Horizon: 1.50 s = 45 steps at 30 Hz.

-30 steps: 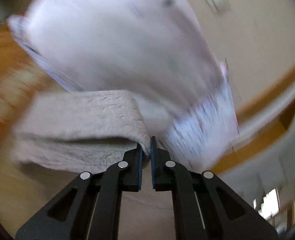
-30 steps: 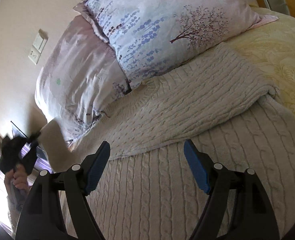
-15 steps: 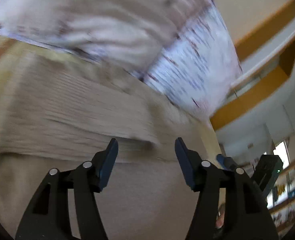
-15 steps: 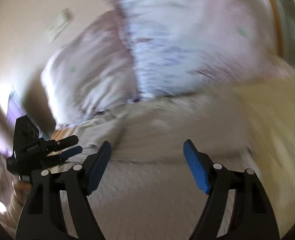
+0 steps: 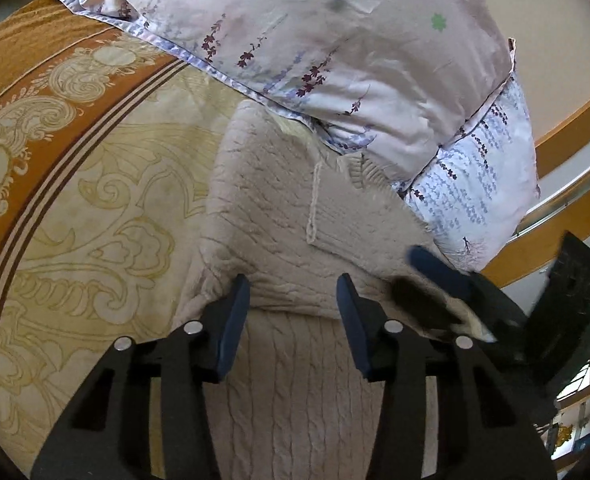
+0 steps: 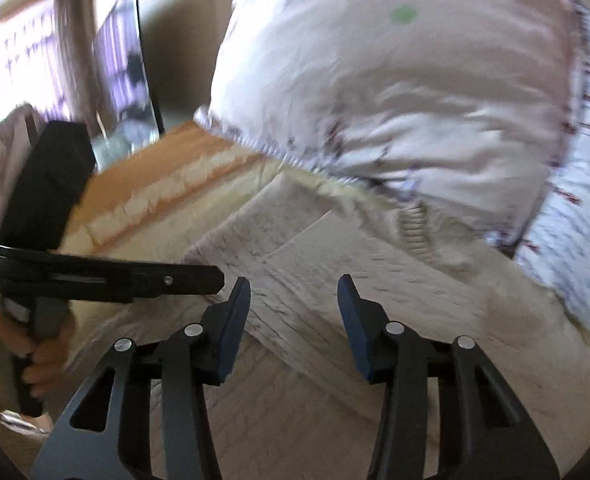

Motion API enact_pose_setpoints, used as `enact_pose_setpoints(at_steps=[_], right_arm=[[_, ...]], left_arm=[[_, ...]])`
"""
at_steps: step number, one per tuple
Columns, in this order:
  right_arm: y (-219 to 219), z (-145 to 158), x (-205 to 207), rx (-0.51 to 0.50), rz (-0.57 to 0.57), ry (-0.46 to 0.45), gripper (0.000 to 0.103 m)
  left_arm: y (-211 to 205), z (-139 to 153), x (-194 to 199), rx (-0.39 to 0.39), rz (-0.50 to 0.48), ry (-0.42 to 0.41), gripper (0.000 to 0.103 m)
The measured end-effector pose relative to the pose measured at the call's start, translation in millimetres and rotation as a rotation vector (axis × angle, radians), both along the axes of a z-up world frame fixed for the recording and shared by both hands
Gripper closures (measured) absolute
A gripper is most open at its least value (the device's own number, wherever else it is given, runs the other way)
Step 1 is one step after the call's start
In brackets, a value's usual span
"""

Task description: Fold small clothes

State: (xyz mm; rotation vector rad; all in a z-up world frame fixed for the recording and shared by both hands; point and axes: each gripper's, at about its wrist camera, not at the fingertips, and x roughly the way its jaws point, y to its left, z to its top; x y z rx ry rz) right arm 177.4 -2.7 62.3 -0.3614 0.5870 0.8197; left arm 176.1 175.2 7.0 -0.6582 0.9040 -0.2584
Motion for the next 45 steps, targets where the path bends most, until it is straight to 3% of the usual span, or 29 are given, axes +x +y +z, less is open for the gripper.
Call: enact_pose_setpoints(at_steps=[3,6,9,13,18,21,24,30,31,32,34,37,45], right_arm=[[12,-16,9,-0.066,-0.041,-0.010,0.056],[7,-24,16,-0.049,-0.066,0.002,0.061],[-2,-20,17,0.003,-0.075,0.026,0.090],[-22,-11,24,0.105,-0.138,0.070,0.099],[-88,5,30,0.317,-0.279,0.127,0.099],[-160,10,22,0.491,-0.425,0.156,0.099],[-223,-1,7,0.593,-0.565,0.165,0.099],[-306,-46,-8,0.638,-0.740,0.334,0.095],[-313,-46,-9,0.653,-0.745,0.349,0.085],[-321,-44,-8,0.680,-0.751,0.354,0.065],[-323,-39,-11,0.709,-0.747,0.344,0.046],[-323,-39,6,0.723,-0.726,0.395,0.047],[-314,-61,31,0.677,-0.768,0.489,0.069]], left_arm=[[-2,-2,0,-0.003,-0.011,-0.011,0.057],[-1,-3,0,-0.016,-0.012,-0.014,0.057],[0,-3,1,-0.021,-0.011,-0.014,0.057],[-1,-3,1,-0.017,-0.008,-0.014,0.056],[-2,-3,1,-0.011,-0.010,-0.014,0.055],[-2,-3,1,-0.008,-0.011,-0.016,0.054],[-5,-2,2,-0.007,-0.021,-0.024,0.047],[-16,2,2,-0.001,-0.057,-0.044,0.023],[-17,2,2,-0.001,-0.059,-0.043,0.021],[-17,3,1,-0.009,-0.060,-0.040,0.021],[-16,3,-1,-0.027,-0.060,-0.034,0.020],[-11,3,-6,-0.033,-0.053,-0.034,0.020],[-8,2,-8,-0.016,-0.058,-0.031,0.020]])
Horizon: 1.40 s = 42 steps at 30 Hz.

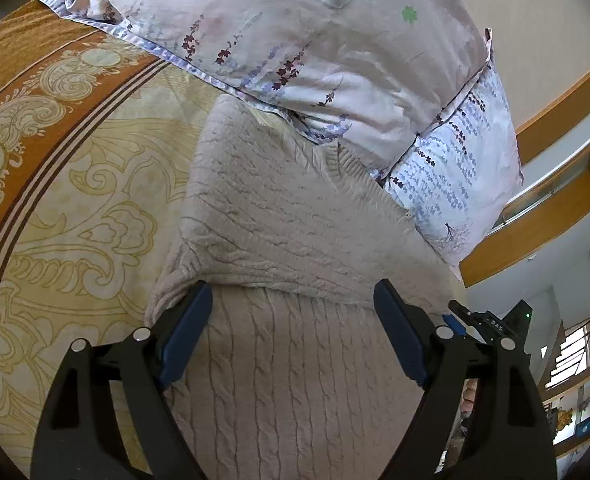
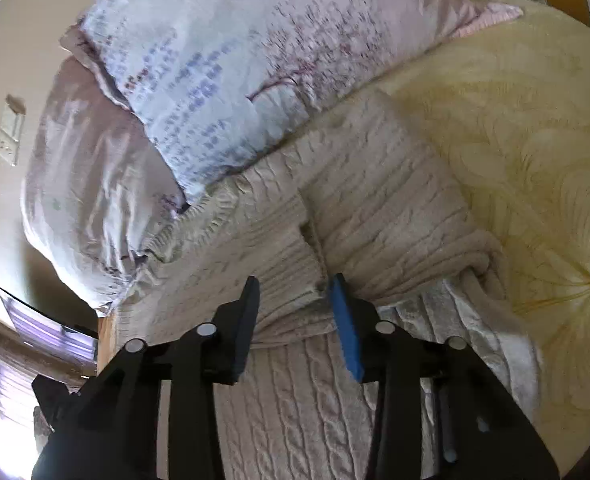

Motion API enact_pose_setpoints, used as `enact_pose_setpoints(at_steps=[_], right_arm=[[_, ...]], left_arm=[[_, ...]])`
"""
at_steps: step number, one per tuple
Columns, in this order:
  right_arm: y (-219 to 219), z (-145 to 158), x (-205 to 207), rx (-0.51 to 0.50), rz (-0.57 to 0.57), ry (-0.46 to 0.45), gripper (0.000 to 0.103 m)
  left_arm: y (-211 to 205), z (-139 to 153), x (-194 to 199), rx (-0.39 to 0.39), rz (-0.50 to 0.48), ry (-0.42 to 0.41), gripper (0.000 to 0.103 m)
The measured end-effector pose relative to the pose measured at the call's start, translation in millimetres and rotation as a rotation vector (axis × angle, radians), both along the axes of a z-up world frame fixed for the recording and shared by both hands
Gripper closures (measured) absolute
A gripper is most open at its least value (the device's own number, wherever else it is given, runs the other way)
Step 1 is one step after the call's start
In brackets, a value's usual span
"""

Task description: Fold small clothes

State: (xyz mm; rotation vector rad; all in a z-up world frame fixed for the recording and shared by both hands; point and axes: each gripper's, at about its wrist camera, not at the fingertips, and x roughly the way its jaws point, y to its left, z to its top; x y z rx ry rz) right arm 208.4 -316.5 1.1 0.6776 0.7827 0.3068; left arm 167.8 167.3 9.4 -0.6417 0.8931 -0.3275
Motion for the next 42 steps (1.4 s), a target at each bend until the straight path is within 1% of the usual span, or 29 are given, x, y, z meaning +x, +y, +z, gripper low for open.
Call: enact_pose_setpoints(at_steps=[1,2,3,4,6,8,10,12,13,14,15,16,18,19,20,22,26,29,32,33,36,38,39,42], right_arm=[[1,-1,2,-0.002,0.005,0.004,0.079],[3,-1,3,0.000,0.017,0.005,0.094],[5,0,3,0.007,0.031,-0.005,0.095],[5,5,-2,-0.003,0.020,-0.033,0.095],[4,20,-15,-0.028,-0.001,-0.118,0.095],[2,25,-27,-0.042,-0.031,-0.153,0.096],[1,19,-29,-0.073,-0.056,-0.126,0.096],[3,2,-21,-0.112,-0.059,-0.057,0.096],[3,-3,-17,-0.110,-0.057,-0.040,0.096],[2,-3,-17,-0.109,-0.061,-0.050,0.095],[3,1,-16,-0.132,-0.055,-0.049,0.095],[4,5,-18,-0.134,-0.048,-0.053,0.095],[0,10,-25,-0.115,-0.028,-0.065,0.088],[-3,12,-29,-0.104,-0.021,-0.071,0.080],[-8,13,-34,-0.087,-0.013,-0.082,0.067],[-26,15,-51,-0.051,-0.001,-0.107,0.052],[-59,11,-75,-0.033,0.007,-0.100,0.052],[-87,3,-96,-0.043,0.009,-0.070,0.052],[-102,-7,-106,-0.017,0.029,-0.038,0.052],[-106,-13,-109,0.009,0.049,-0.019,0.052],[-103,-23,-115,0.025,0.104,0.016,0.055],[-98,-26,-119,0.053,0.163,0.017,0.061],[-97,-27,-121,0.066,0.183,0.019,0.062],[-93,-32,-133,0.123,0.262,0.012,0.064]], left_arm=[[0,-1,1,0.000,-0.001,0.002,0.020],[0,-1,1,0.001,-0.001,0.003,0.020],[0,-2,1,0.001,-0.001,0.004,0.020],[0,-2,1,0.001,-0.002,0.004,0.020],[0,-2,1,0.001,-0.002,0.003,0.020],[-1,-3,2,0.001,-0.004,0.003,0.020],[-1,-3,3,0.003,-0.009,0.003,0.020],[-3,-3,3,0.013,-0.016,0.000,0.020],[-4,-3,3,0.019,-0.019,-0.003,0.019],[-5,-3,3,0.024,-0.021,-0.004,0.019],[-5,-2,1,0.028,-0.021,-0.004,0.019],[-5,-1,-2,0.031,-0.023,-0.008,0.019],[-4,3,-10,0.039,-0.028,-0.020,0.019],[-4,4,-15,0.045,-0.031,-0.025,0.019],[-2,5,-20,0.048,-0.036,-0.030,0.019],[3,7,-33,0.057,-0.045,-0.041,0.019],[16,3,-57,0.067,-0.045,-0.033,0.020],[24,-2,-75,0.051,-0.049,-0.019,0.021],[26,-6,-88,0.026,-0.064,-0.022,0.024],[25,-7,-92,0.019,-0.069,-0.023,0.026],[20,-10,-101,-0.018,-0.101,-0.023,0.033],[16,-12,-107,-0.024,-0.117,-0.026,0.038],[14,-12,-111,-0.029,-0.130,-0.026,0.041],[12,-16,-122,-0.093,-0.170,-0.023,0.050]])
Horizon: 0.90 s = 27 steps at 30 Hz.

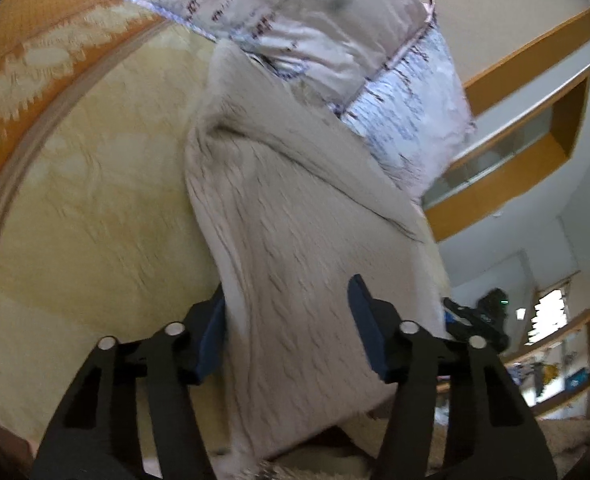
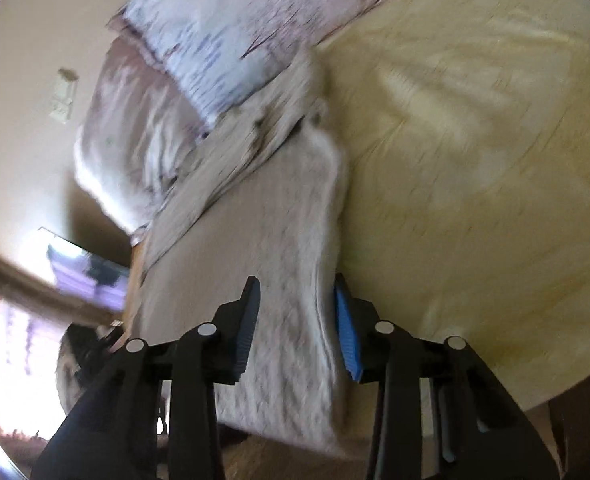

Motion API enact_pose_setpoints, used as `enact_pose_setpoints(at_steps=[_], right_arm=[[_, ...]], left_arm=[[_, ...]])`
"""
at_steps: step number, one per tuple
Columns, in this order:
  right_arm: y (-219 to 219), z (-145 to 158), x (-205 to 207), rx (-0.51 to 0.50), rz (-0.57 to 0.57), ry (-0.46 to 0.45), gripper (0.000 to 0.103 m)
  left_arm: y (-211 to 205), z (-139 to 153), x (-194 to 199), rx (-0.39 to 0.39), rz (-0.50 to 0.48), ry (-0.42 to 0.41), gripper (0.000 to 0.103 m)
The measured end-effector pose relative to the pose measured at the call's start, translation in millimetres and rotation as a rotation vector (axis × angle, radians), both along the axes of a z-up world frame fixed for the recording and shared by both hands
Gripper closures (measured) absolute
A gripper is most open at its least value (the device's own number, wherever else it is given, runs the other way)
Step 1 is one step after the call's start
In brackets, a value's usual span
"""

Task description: Fold small clothes

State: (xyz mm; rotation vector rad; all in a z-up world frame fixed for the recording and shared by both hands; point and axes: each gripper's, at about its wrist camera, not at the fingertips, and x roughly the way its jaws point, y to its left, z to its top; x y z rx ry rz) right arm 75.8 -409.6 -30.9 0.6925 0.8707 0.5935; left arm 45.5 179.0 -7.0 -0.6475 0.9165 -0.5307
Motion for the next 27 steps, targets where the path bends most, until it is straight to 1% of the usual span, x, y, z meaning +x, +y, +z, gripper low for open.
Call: enact_pose_setpoints(at_steps=[2,4,8,10,13,15,16,18,19,20,22,23,25,27], right_arm=[[-3,-3,-12,0.050,0.043,-0.010,0.064],[-5,-5,-26,0.095,0.086,-0.026,0.064],[-4,-12,-47,0.093,0.137,-0.028,0.064],[-1,-15,-54,0.096,0.165,-0.031,0.064],[7,-19,-60,0.071,0.219,-0.024,0.064],[17,-23,-60,0.019,0.253,0.000,0.064],[23,-27,-60,-0.004,0.272,0.018,0.064],[33,-31,-59,-0.040,0.294,0.028,0.067],[36,-31,-58,-0.043,0.300,0.024,0.073],[39,-29,-58,-0.046,0.304,0.009,0.082],[43,-21,-60,-0.048,0.309,-0.043,0.090],[44,-14,-61,-0.049,0.307,-0.077,0.093],[43,-3,-64,-0.051,0.295,-0.137,0.094],[40,11,-65,-0.041,0.264,-0.200,0.095]], left_arm=[[0,-2,-9,-0.042,-0.030,-0.003,0.054],[0,-6,-20,-0.101,-0.069,-0.008,0.056],[-3,-7,-38,-0.138,-0.119,-0.030,0.056],[-7,-11,-44,-0.159,-0.143,-0.014,0.056],[-14,-14,-52,-0.140,-0.159,-0.006,0.056],[-14,-14,-58,-0.133,-0.164,-0.006,0.056],[-13,-15,-59,-0.128,-0.166,-0.004,0.059],[-14,-15,-63,-0.109,-0.171,0.004,0.062],[-15,-15,-65,-0.097,-0.176,0.007,0.065],[-16,-16,-65,-0.087,-0.178,0.010,0.067],[-18,-17,-67,-0.053,-0.190,0.021,0.077],[-19,-18,-68,-0.042,-0.195,0.025,0.080],[-23,-20,-68,-0.014,-0.205,0.031,0.090],[-25,-19,-69,0.007,-0.224,0.023,0.094]])
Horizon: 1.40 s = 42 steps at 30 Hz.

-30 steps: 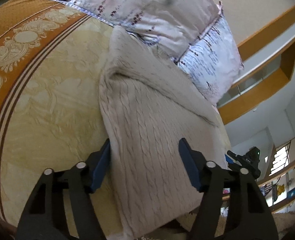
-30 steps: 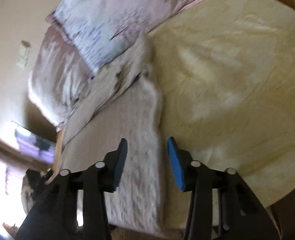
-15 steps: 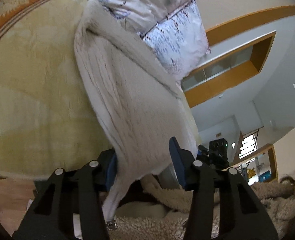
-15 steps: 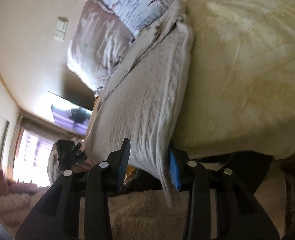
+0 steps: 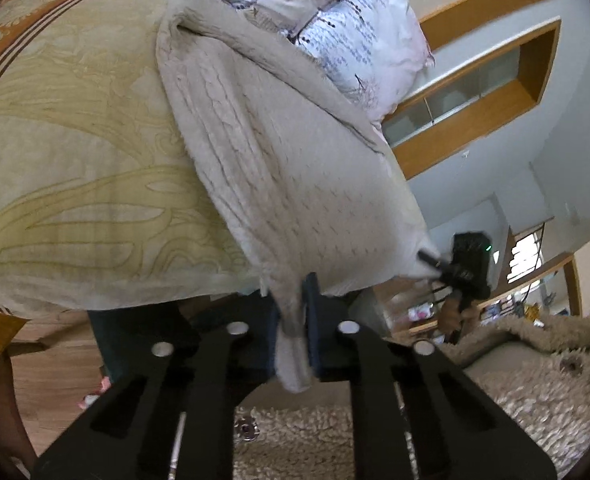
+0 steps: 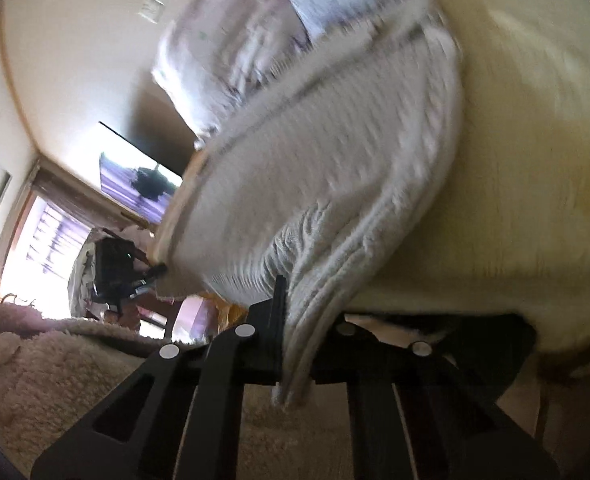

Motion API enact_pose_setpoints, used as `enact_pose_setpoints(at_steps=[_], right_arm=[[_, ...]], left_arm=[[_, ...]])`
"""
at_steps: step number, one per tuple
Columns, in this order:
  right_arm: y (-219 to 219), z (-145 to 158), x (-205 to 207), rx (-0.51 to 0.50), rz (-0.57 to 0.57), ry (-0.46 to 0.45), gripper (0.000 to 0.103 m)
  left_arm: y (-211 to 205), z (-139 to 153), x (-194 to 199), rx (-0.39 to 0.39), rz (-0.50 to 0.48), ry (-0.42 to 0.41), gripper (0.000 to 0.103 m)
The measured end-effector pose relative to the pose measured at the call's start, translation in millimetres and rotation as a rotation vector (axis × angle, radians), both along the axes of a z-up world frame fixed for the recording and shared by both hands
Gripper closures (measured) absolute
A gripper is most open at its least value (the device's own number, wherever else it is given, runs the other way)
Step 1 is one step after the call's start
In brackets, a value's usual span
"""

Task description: Fold small clothes

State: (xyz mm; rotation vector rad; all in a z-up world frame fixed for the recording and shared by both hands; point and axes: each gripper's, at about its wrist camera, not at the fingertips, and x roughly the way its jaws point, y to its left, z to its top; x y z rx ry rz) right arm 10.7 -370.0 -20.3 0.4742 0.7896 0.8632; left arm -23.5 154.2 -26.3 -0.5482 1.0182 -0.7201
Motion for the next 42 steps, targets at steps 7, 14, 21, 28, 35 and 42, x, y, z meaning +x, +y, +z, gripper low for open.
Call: enact_pose_setpoints(at_steps=[7,14,21,28,35,42], right_arm=[[-16,41,3,0.068,-0.173,-0.185,0.095],[10,67,17,-0.085,-0.279,-0.349,0.095],[18,82,30,-0.169,-0.402,-0.445,0.095],[25,110,50,-0.201,-0.465,-0.530,0.096],[35,131,89,-0.215,-0.500,-0.550,0.096],[43,102,164,-0.210,-0.497,-0.351,0.096]], left_arm=[[7,23,7,0.004,-0.007,-0.108,0.097],[31,61,45,0.010,0.147,-0.204,0.096],[37,97,102,0.049,0.288,-0.260,0.097],[32,123,143,0.066,0.330,-0.304,0.097],[19,151,182,0.130,0.342,-0.386,0.097],[15,103,244,0.175,0.376,-0.250,0.097]])
